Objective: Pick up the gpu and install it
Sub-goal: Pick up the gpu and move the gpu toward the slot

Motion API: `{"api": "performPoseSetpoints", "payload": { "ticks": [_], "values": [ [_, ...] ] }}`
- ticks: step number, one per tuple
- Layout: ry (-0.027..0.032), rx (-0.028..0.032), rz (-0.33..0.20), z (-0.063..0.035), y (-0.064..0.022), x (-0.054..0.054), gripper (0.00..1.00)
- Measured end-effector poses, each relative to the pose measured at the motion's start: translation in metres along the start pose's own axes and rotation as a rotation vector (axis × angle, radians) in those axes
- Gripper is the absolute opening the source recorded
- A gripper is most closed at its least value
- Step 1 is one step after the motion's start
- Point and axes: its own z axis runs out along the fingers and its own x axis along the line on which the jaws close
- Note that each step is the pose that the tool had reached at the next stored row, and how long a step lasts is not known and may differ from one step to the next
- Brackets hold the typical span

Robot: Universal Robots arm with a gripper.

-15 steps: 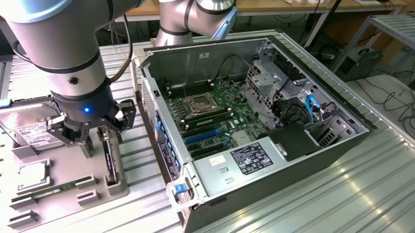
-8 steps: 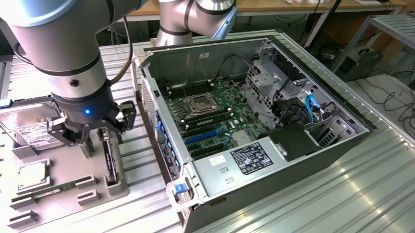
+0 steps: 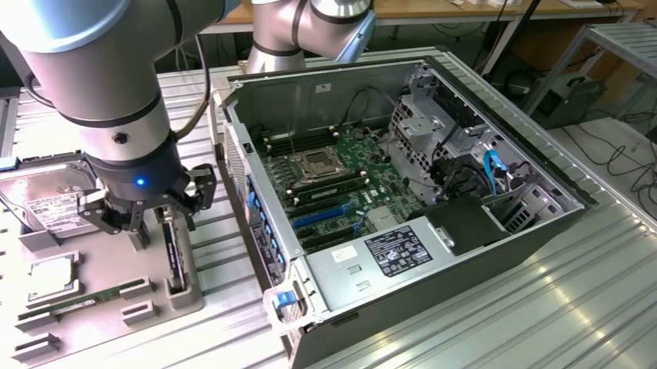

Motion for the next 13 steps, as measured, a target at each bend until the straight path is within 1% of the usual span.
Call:
{"api": "performPoseSetpoints", "payload": {
  "ticks": [13],
  "values": [
    [0.0005, -0.0001, 0.000, 0.0056, -0.0028, 0.0002, 0.60]
  ]
}}
